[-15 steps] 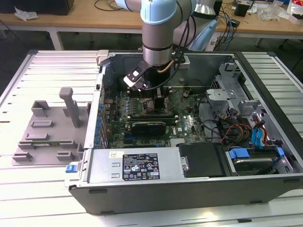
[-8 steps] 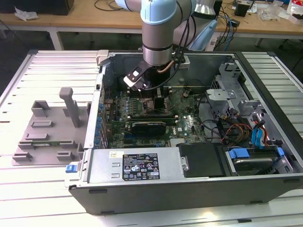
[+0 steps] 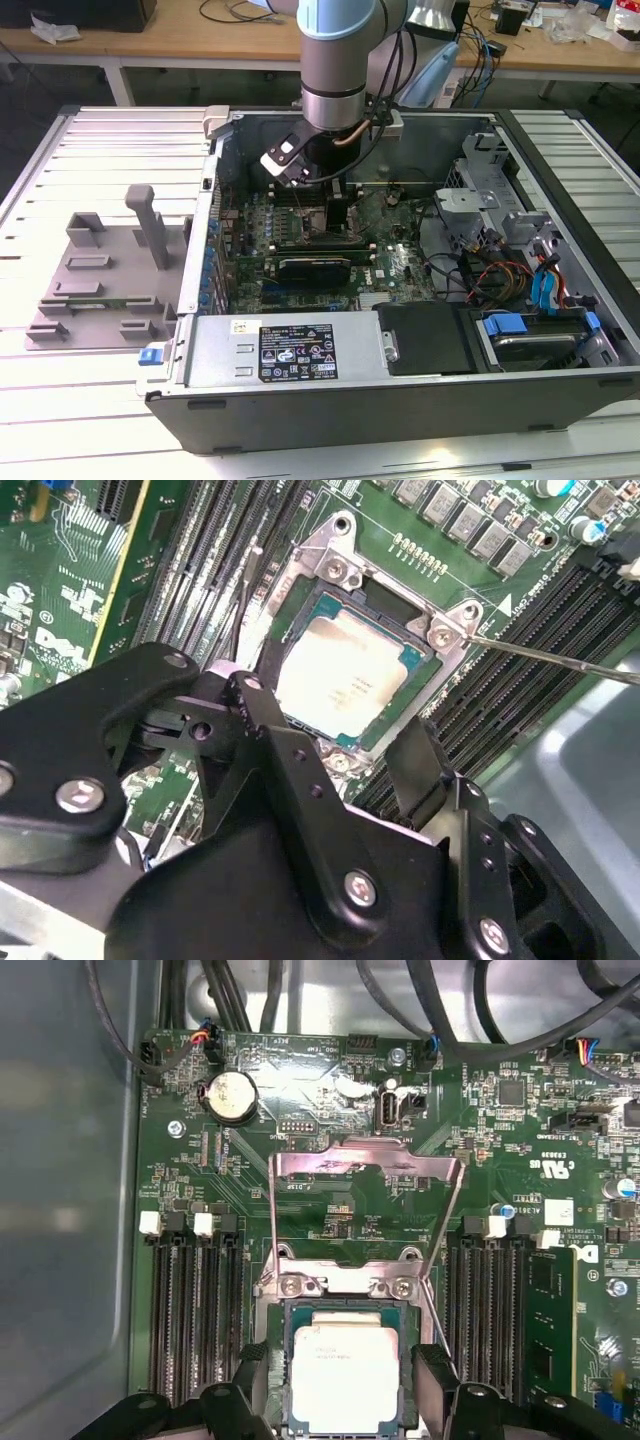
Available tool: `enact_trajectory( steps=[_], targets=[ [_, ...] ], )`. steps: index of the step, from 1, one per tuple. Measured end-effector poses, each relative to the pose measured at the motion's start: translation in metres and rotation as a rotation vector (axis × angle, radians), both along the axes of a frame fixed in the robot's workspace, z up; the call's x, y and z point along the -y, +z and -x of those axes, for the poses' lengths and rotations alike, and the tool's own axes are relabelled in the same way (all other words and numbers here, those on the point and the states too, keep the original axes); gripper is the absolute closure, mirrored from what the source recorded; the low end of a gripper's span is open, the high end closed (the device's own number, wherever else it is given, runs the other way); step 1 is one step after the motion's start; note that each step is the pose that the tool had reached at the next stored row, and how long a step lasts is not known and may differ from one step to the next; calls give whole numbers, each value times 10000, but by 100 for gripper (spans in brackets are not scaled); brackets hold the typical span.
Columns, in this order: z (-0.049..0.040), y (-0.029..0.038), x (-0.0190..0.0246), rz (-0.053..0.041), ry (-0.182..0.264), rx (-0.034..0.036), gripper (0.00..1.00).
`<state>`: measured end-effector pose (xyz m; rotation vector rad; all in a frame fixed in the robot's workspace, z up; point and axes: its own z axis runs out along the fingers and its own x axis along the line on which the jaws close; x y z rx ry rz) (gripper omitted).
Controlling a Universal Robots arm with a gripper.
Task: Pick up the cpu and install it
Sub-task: 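Place the cpu into insertion slot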
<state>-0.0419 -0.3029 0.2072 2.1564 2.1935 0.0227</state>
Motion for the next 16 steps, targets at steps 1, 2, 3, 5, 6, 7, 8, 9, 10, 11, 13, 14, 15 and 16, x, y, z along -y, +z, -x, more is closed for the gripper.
enact_trajectory(
  steps=[1,2,3,5,6,7,8,9,10,11,13,14,15,16],
  targets=[
    [0,1,0,1,0,-1,32],
    [0,2,0,2,0,-2,32],
    [0,2,0,1,0,-2,32],
    [0,3,0,2,0,-2,46],
    [0,4,0,2,0,-2,58],
    [0,4,0,2,0,-2,64],
    [0,5,0,2,0,-2,70],
    [0,5,1,2,0,-2,82],
    [0,6,1,2,0,-2,89],
    [0,7,0,2,0,-1,89],
    [30,7,1,-36,-12,7,89],
    [32,7,3,-46,-13,6,89],
    [34,6,13,-160,-16,7,89],
    [33,6,21,-203,-16,8,89]
  ],
)
